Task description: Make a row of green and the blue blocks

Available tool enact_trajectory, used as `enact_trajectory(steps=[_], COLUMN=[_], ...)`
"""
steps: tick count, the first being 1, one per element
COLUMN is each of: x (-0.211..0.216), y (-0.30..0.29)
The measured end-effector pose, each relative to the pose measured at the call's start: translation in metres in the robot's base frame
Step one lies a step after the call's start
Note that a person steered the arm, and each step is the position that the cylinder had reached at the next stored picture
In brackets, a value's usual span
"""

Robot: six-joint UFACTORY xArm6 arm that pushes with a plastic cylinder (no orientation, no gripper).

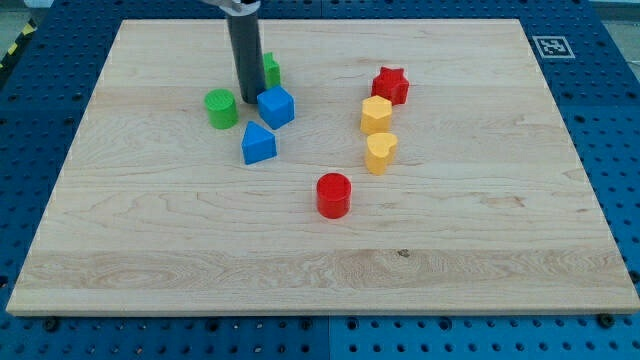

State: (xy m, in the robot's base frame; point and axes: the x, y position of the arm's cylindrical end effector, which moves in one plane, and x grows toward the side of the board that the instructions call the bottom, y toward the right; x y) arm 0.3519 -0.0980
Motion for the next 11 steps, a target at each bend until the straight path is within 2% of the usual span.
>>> enact_trajectory(steps=[4,8,10,11], x=[-0.003,0.027,0.05,0.048], y=[-0.09,-0.042,-0.043,-0.039])
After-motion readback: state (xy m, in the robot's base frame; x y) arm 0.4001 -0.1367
